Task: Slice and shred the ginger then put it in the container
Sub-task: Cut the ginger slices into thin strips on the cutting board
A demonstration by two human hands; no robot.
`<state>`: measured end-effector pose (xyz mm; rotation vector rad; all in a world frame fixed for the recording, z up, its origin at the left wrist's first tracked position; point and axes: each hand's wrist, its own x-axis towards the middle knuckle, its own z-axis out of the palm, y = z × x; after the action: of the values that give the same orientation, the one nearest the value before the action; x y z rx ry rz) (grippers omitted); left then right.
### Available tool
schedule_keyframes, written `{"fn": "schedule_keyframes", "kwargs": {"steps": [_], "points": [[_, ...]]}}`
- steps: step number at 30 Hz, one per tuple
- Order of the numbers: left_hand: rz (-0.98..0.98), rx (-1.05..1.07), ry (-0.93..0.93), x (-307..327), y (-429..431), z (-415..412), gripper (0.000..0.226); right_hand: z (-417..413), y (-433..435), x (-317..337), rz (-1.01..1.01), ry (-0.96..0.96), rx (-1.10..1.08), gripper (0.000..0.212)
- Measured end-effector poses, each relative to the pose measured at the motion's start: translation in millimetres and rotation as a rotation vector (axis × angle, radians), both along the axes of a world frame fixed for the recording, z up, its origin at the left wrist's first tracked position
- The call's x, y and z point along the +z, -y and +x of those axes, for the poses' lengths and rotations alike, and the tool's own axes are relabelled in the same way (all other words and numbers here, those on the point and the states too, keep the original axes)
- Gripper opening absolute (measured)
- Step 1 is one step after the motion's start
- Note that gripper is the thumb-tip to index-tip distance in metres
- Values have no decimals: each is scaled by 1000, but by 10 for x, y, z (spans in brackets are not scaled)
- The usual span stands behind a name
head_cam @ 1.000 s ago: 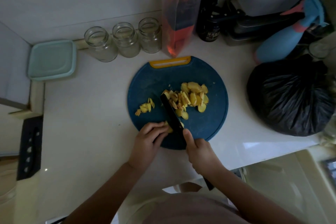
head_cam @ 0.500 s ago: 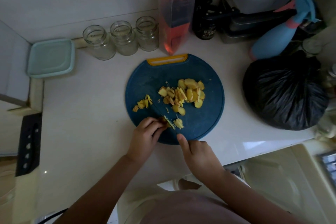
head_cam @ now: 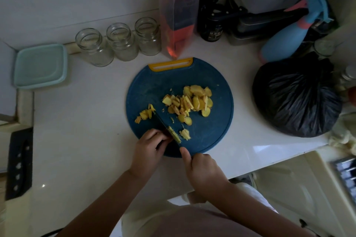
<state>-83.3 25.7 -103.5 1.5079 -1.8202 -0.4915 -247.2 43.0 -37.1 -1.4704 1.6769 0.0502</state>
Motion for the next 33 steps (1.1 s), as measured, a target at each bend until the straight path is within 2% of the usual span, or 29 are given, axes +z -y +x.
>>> {"fn": "schedule_keyframes", "kwargs": {"steps": [8, 14, 17, 21, 27, 33], "points": [[12, -12, 22, 21, 16, -3, 21, 112, 139, -25, 15, -6, -13, 60], [52, -6, -46, 42, 10, -22, 23, 68, 184, -44, -2, 208, -203, 59], [29, -8, -38, 50, 15, -25, 17, -31, 189, 2, 52, 265, -185, 58], [9, -28, 7, 50, 52, -31, 14, -107, 185, 65, 65, 255, -186, 59], [2, -22, -17, 76, 73, -45, 8, -137, 132, 137, 3, 192, -48, 50], [32, -20, -18, 111, 88, -29, 17, -156, 62, 76, -15, 175, -68, 66]]}}
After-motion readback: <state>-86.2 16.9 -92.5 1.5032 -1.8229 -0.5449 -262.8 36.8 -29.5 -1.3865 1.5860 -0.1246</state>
